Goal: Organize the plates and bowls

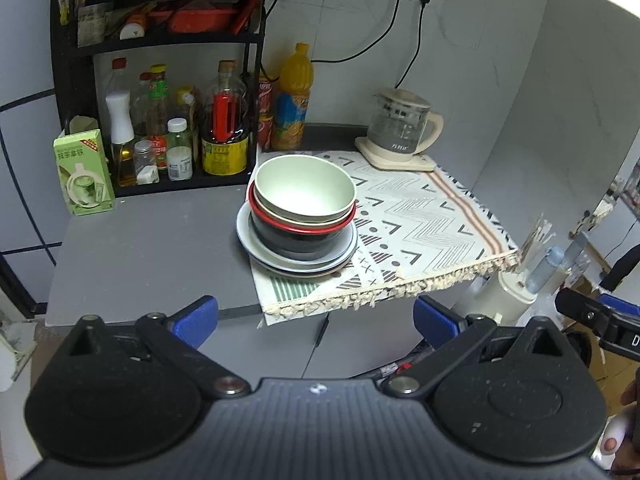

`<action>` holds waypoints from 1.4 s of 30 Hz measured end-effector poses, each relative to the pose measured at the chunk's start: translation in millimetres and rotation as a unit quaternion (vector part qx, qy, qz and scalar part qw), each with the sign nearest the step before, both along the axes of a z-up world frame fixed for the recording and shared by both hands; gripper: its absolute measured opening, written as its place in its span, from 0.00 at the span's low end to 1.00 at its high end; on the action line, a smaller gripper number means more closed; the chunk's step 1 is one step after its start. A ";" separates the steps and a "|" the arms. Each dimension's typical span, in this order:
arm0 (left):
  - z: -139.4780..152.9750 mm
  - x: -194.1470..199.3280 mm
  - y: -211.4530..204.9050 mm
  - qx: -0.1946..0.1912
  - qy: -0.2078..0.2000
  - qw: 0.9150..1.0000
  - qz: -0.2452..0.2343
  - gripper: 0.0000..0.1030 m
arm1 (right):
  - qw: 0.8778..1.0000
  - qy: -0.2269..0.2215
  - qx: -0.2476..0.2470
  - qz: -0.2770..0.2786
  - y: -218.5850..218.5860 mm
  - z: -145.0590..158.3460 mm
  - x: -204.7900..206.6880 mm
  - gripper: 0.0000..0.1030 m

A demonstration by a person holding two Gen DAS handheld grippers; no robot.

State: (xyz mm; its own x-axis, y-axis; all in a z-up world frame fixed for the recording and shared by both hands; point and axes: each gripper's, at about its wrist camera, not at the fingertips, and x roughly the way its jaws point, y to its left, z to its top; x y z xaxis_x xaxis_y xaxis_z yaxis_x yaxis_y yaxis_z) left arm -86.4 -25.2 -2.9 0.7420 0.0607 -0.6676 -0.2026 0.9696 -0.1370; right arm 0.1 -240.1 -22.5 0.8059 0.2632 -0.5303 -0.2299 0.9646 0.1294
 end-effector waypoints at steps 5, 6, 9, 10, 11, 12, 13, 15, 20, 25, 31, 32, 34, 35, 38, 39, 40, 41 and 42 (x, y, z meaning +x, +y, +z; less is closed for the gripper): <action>1.3 1.1 -5.2 0.000 0.002 1.000 -0.005 1.00 | 1.000 0.004 -0.004 0.005 -2.0 -3.9 -1.1 0.99; 0.3 1.3 -5.6 0.000 0.004 1.000 -0.006 1.00 | 1.000 0.004 -0.005 0.004 -2.9 -4.6 -1.7 0.99; -2.7 1.8 -5.8 -0.008 0.007 1.000 -0.002 1.00 | 1.000 0.007 -0.001 0.006 -5.9 -4.8 -0.9 0.99; -3.1 1.8 -5.6 -0.009 0.008 1.000 -0.002 1.00 | 1.000 0.007 -0.002 0.007 -6.3 -4.7 -0.7 0.99; -2.9 1.8 -5.7 -0.008 0.007 1.000 -0.003 1.00 | 1.000 0.007 -0.003 0.008 -6.9 -4.7 -0.4 0.99; -2.2 1.9 -5.9 -0.006 0.005 1.000 -0.002 1.00 | 1.000 0.008 -0.004 0.010 -7.2 -4.5 -0.3 0.99; -1.4 2.0 -5.8 -0.005 0.004 1.000 -0.001 1.00 | 1.000 0.008 -0.003 0.012 -7.8 -4.2 0.1 1.00; 0.3 2.0 -5.3 -0.006 0.001 1.000 0.003 1.00 | 1.000 0.009 -0.001 0.018 -7.0 -2.9 1.1 1.00; 2.7 2.4 -5.8 -0.001 0.001 1.000 0.004 1.00 | 1.000 0.009 0.000 0.019 -6.9 -3.8 1.3 1.00; 4.6 2.0 -5.0 0.002 0.001 1.000 0.004 1.00 | 1.000 0.008 0.002 0.019 -4.0 -3.2 2.7 1.00; 3.5 3.4 -5.1 0.002 0.004 1.000 0.003 1.00 | 1.000 0.010 0.001 0.018 -1.9 -3.2 4.9 1.00; 3.0 4.4 -4.8 0.001 0.006 1.000 0.001 1.00 | 1.000 0.012 0.002 0.016 -1.6 -3.4 6.4 1.00; 1.4 7.0 -4.6 0.002 0.008 1.000 -0.003 1.00 | 1.000 0.014 0.003 0.014 -2.2 -3.9 8.8 1.00; 0.7 8.3 -4.3 0.002 0.010 1.000 -0.004 1.00 | 1.000 0.014 0.002 0.012 -2.2 -4.2 9.7 1.00; -2.0 12.6 -3.1 0.000 0.011 1.000 -0.009 1.00 | 1.000 0.015 0.003 0.007 -3.6 -5.8 12.0 1.00; -3.0 14.5 -2.8 0.001 0.012 1.000 -0.011 1.00 | 1.000 0.016 0.003 0.005 -3.4 -6.0 13.2 1.00; -3.9 16.4 -3.3 0.001 0.014 1.000 -0.013 1.00 | 1.000 0.016 0.002 0.005 -3.2 -6.7 14.1 1.00; -4.6 18.0 -3.6 0.001 0.015 1.000 -0.015 1.00 | 1.000 0.017 0.000 0.004 -2.8 -7.1 15.2 1.00; -5.4 19.6 -4.1 0.000 0.015 1.000 -0.018 1.00 | 1.000 0.019 -0.001 0.003 -2.2 -7.5 16.3 1.00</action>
State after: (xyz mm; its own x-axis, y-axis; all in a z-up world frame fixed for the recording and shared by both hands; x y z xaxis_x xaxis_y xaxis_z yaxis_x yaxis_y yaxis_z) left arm -66.8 -29.3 -8.3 0.7229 0.0346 -0.6900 -0.1717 0.9764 -0.1309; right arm 16.3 -242.2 -30.0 0.7839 0.2673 -0.5604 -0.2310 0.9634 0.1363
